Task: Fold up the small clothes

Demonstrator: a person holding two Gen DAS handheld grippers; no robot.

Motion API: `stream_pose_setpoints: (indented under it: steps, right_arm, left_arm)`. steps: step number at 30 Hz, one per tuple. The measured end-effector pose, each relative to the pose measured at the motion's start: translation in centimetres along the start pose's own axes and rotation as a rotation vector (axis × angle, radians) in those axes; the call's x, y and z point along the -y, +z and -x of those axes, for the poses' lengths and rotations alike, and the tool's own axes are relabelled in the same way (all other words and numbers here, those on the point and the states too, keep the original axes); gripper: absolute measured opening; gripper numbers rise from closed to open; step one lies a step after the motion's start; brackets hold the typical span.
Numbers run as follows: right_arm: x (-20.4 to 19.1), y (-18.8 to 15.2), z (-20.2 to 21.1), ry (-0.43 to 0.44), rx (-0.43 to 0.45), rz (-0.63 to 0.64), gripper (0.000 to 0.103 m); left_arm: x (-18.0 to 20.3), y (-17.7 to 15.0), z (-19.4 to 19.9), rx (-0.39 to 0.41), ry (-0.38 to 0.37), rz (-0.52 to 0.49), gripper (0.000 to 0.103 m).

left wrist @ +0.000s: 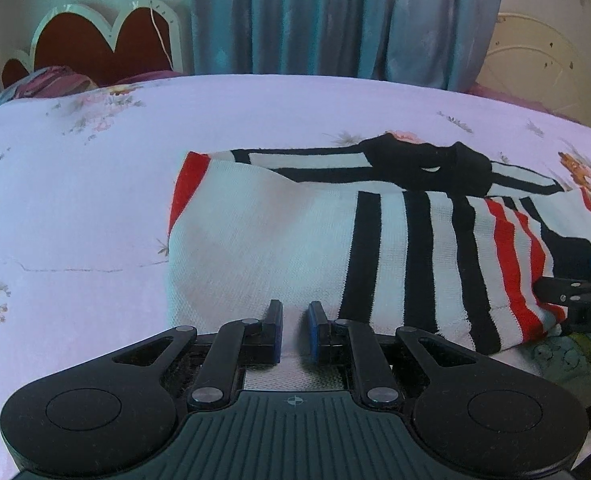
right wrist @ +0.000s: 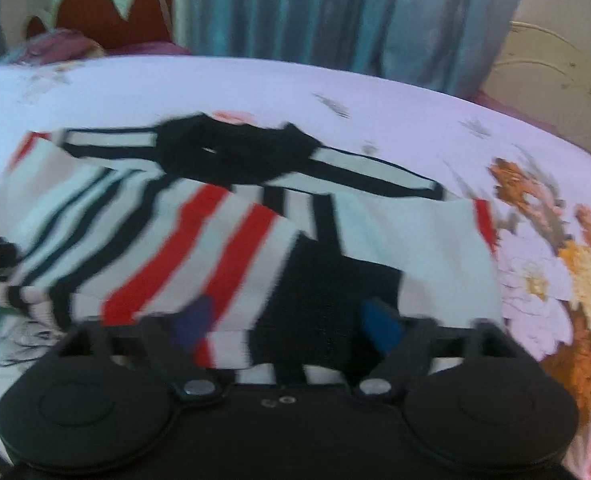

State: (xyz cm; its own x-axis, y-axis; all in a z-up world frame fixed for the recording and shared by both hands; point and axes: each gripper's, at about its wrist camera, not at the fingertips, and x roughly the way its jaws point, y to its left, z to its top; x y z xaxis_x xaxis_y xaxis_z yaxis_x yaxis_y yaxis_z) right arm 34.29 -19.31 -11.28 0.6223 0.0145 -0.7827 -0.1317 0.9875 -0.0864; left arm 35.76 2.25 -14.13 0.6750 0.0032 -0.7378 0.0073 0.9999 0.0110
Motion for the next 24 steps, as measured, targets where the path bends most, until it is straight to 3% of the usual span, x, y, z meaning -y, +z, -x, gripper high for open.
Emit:
stream_pose_setpoints:
  steps: [2, 6, 10, 12, 13, 14, 15, 16, 19, 20, 24]
  right_arm:
    - [0.7, 0.3, -0.5, -0.007, -0.04, -0.041, 0.102]
    - [2.4, 0.6, -1.3, 0.06, -0.11, -0.16, 0.103]
    - [3.1, 0.1, -1.5, 0.105, -0.095, -0.202, 0.102]
    - [3.0, -0.3, -1.3, 0.106, -0.073, -0.195, 0.102]
    - [2.8, -0.3, -1.3, 0.098, -0.077, -0.192, 0.102]
    - [2.7, -0.1, -1.2, 0.094, -0.085, -0.184, 0.102]
    - [2.7, 0.2, -1.1, 0.092, -0.098, -0.179, 0.102]
    - [2.8, 0.3, -0.7, 0.092, -0.099, -0.191, 0.101]
    - [3.0, -0.7, 2.3, 0.111, 0.025, -0.239, 0.1]
    - [3.0, -1.0, 3.0, 0.118, 0.05, -0.233, 0.093]
    - [1.9, -2.3, 5.4, 0.159, 0.052, -0.185, 0.044]
  left_arm:
    - [0.1, 0.0, 0.0, -0.001, 0.003, 0.0, 0.013]
    - [0.1, 0.1, 0.0, -0.005, 0.004, 0.005, 0.014]
    - [0.1, 0.1, 0.0, -0.004, 0.005, 0.008, 0.017]
    - [0.0, 0.1, 0.1, -0.002, 0.018, 0.016, 0.031]
    - [-0.1, 0.1, 0.1, -0.002, 0.031, 0.022, 0.049]
    - [-0.3, 0.2, 0.3, -0.001, 0.041, 0.036, 0.086]
    - [-0.6, 0.2, 0.4, -0.011, 0.037, 0.053, 0.103]
    - [-1.0, 0.1, 0.5, -0.018, 0.015, 0.08, 0.103]
    - [-1.7, -0.7, 1.2, 0.008, -0.047, 0.114, 0.103]
    - [-1.8, -1.0, 1.5, 0.02, -0.056, 0.119, 0.103]
    - [-1.8, -2.4, 3.9, 0.08, -0.128, 0.166, 0.103]
